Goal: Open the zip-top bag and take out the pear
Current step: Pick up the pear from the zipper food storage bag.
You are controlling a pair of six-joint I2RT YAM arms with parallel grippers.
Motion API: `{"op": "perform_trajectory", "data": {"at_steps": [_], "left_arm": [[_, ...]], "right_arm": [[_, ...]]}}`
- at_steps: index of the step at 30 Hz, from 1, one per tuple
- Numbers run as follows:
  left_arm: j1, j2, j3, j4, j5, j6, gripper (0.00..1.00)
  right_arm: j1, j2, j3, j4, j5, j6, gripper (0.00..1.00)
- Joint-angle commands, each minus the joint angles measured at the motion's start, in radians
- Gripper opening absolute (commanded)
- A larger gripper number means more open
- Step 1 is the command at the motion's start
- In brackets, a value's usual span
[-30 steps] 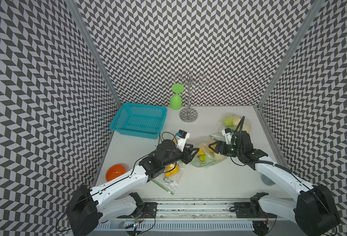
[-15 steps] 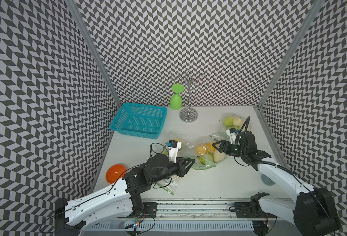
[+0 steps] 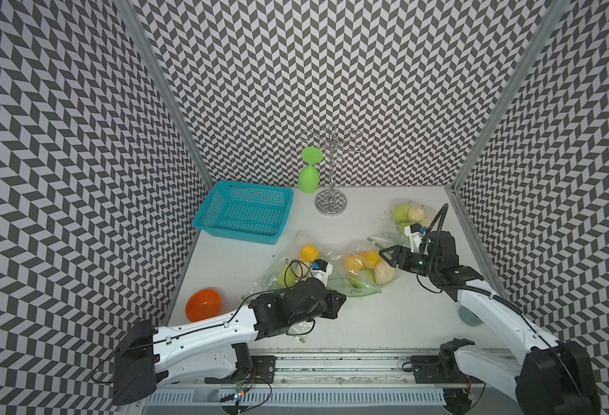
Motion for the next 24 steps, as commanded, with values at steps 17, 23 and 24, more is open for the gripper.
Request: {"op": "perform_trajectory", "data": {"at_steps": [17, 23, 24], "left_arm": [[0.141, 0.229, 0.072, 0.204, 0.09, 0.143, 0.18], [0.164, 0.304, 0.055, 0.226, 0.032, 0.186, 0.35], [0.169, 0.313, 0.042, 0.237, 0.033, 0.19, 0.38]], "right_arm": [[-0.009, -0.003, -0.069, 0.022, 0.042, -0.057, 0.69], [-0.008, -0.044, -0.157, 0.025, 0.051, -0.055, 0.68], [-0.005, -0.047, -0.162, 0.027, 0.04, -0.055, 0.68]]}}
